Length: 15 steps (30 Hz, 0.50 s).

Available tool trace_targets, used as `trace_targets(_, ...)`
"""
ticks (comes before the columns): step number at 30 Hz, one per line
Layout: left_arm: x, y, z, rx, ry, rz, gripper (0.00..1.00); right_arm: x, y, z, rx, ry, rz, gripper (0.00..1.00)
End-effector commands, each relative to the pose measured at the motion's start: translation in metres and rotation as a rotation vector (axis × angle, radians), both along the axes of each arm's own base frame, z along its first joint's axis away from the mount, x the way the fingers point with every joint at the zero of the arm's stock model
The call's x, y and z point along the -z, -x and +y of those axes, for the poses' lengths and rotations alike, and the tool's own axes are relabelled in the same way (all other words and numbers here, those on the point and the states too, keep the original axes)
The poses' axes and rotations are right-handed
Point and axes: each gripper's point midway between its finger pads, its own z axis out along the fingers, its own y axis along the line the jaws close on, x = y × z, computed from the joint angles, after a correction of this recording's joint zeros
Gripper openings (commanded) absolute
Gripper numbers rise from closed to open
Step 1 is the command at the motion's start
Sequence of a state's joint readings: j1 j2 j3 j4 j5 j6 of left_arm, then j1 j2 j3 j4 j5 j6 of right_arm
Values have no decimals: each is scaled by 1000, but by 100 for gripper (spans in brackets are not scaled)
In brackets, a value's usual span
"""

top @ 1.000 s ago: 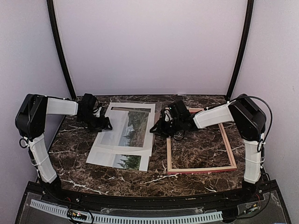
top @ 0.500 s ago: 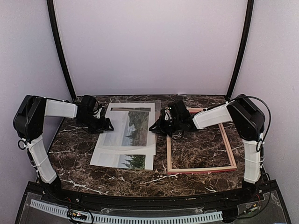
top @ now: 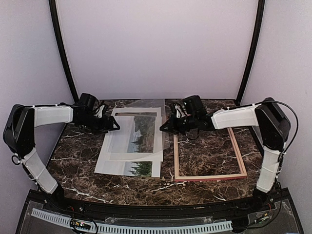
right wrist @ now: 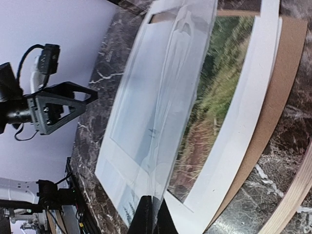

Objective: Put the photo into the frame
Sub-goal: Pick up the glass panel from the mat board.

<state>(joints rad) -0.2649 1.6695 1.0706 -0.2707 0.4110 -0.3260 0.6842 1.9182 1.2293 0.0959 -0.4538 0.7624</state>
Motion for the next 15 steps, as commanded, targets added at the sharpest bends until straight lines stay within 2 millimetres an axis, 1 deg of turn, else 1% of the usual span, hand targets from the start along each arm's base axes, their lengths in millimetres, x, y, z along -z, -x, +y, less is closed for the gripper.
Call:
trace_targets(1,-36,4,-17,70,116,-92,88,-61,13,-11,-133,-84,-164,0)
trace_targets(2,-40,2,-19,76,137,-102,92,-68,18,-12,-156,-91,-183,0)
trace_targets(4,-45,1,-26,96,194,-103,95,-83,25,-16,-190,-105,-214,0)
trace_targets(7,-53,2,-38,131,289,-91,96,-103,34,-24,-224,-129,-249,0)
trace_targets(10,-65,1,-48,168,375,-122,99,-126,43,-30,-258,-173,-279,0)
trace_targets(11,-70,-3,-51,170,398,-143,99,-133,46,-31,-270,-185,-289,0)
trace_targets(15,-76,-3,-56,186,457,-164,99,-165,60,-34,-318,-235,-339,0)
